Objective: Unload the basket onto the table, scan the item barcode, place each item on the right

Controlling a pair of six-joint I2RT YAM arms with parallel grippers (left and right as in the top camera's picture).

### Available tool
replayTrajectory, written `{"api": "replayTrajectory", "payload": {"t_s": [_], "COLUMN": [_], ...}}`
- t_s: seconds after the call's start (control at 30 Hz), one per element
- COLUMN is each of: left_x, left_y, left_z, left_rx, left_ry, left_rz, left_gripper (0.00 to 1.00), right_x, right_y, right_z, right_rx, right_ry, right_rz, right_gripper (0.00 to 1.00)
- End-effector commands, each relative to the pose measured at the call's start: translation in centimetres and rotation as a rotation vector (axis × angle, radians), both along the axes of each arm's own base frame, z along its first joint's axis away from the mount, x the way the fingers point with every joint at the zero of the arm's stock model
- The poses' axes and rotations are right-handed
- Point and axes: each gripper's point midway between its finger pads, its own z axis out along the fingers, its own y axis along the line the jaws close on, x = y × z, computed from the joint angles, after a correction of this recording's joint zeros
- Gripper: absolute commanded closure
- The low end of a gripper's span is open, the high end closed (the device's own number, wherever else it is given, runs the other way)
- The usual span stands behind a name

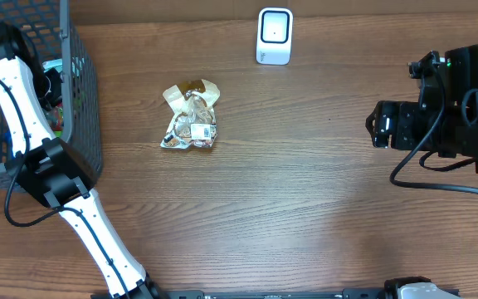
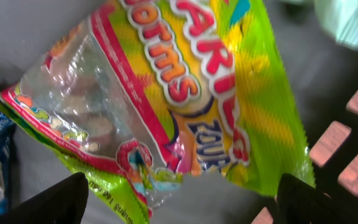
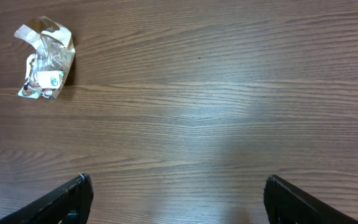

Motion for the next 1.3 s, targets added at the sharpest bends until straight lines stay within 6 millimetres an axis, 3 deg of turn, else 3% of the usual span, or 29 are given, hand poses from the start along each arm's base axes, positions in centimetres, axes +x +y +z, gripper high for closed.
{"api": "replayTrajectory", "payload": {"t_s": [0.0,0.3,0.4,0.53,0.73,0.93,0.97,1.13,1.27], "left_x": [-0.1,0.1,-0.2,-0.6,-1.5,-5.6,-6.0,-9.3,-11.4], "left_y": [-0.5,-0.3,-0.5,-0.9,-1.6,-3.7,-4.0,-5.6,-4.8], "left_z": [-1.5,-1.6,-1.6,0.1,7.8,17.3,18.6,26.2,29.2], "left_rx": [-0.031,-0.022,-0.034,-0.04,0.006,0.069,0.08,0.168,0.282], "left_ry": [0.025,0.02,0.032,0.018,-0.099,-0.198,-0.226,-0.389,-0.426], "left_rz": [-0.033,-0.032,-0.023,0.005,0.013,0.001,-0.018,0.007,0.046], "left_gripper": [0.12,0.12,0.2,0.2,0.15,0.15,0.09,0.06,0.04], "right_x": [0.1,0.1,0.1,0.1,0.2,0.2,0.1,0.1,0.2], "right_y": [0.0,0.2,0.2,0.2,0.2,0.2,0.2,0.2,0.2], "right_z": [-0.1,-0.1,0.0,0.0,0.0,0.0,0.0,0.0,0.0], "right_rx": [0.007,0.02,0.021,0.021,0.02,0.02,0.02,0.02,0.02], "right_ry": [0.004,0.003,0.001,0.001,0.001,0.001,0.001,0.001,-0.001], "right_rz": [-0.003,0.004,0.004,0.004,0.004,0.004,0.004,0.004,0.004], "right_gripper": [0.11,0.12,0.12,0.11,0.11,0.11,0.11,0.11,0.11]}}
